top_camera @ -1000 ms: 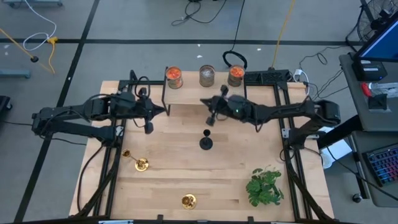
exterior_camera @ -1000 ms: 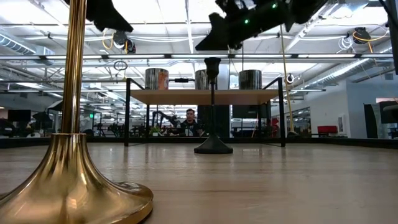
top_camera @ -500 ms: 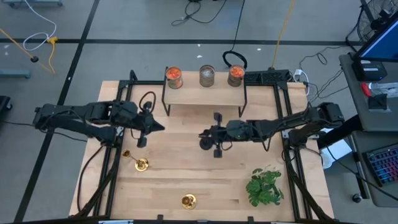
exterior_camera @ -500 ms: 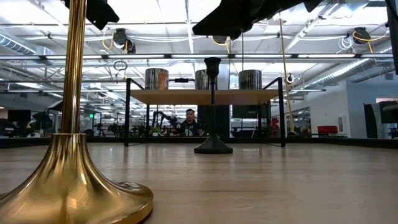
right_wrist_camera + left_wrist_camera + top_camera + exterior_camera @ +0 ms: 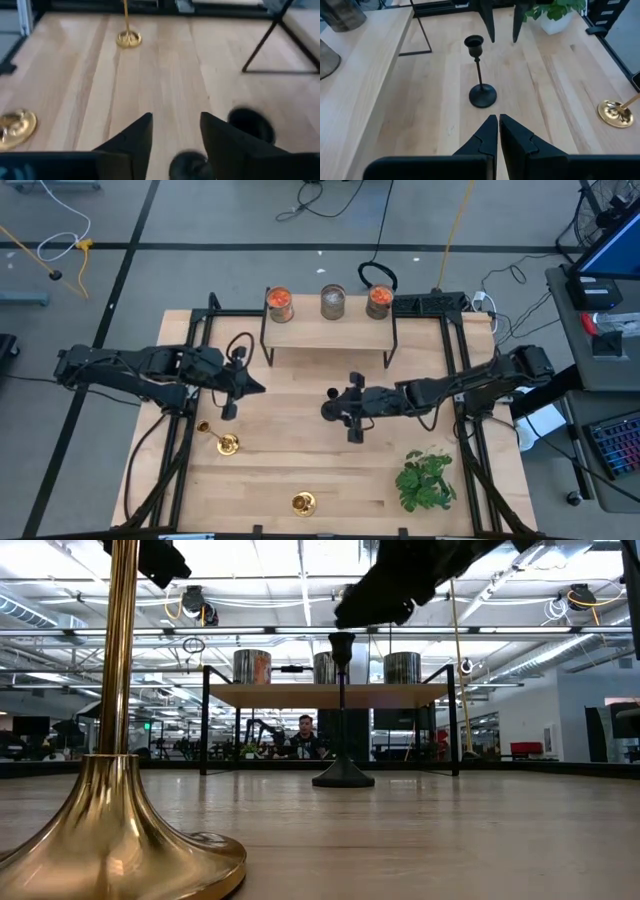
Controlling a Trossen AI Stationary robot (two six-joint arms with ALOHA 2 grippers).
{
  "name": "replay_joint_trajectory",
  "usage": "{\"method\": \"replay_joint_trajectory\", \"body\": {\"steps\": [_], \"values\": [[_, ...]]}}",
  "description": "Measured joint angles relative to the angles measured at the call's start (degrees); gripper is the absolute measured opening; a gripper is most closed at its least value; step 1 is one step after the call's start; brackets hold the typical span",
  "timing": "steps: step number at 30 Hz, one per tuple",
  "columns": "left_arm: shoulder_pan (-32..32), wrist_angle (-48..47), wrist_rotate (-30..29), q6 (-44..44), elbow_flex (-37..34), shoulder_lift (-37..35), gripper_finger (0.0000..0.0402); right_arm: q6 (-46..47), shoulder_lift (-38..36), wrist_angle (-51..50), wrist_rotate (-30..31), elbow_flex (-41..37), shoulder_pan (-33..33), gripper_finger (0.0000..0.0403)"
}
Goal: Pick & Place candle stick holders
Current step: Put the black candle holder on the shelf
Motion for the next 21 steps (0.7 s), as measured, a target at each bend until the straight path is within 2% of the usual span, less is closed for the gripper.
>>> {"method": "replay_joint_trajectory", "body": {"steps": [6,10,12,21], "values": [[0.0,-0.04,-0.02,0.01,0.0,0.02,0.0026,7.67,0.0,-6.46,1.32,0.0,1.55,0.0199],[0.0,-0.04,-0.1,0.02,0.0,0.04,0.0026,11.32,0.26,-8.43,11.17,-0.02,1.09,0.0208],[0.0,-0.04,-0.93,-0.04,0.0,0.04,0.0026,12.81,0.26,-9.46,14.01,-0.02,0.21,0.0208],[0.02,-0.04,-2.56,-0.22,0.0,0.02,0.0026,13.11,0.31,-6.7,10.52,-2.21,-3.94,0.0212]]}}
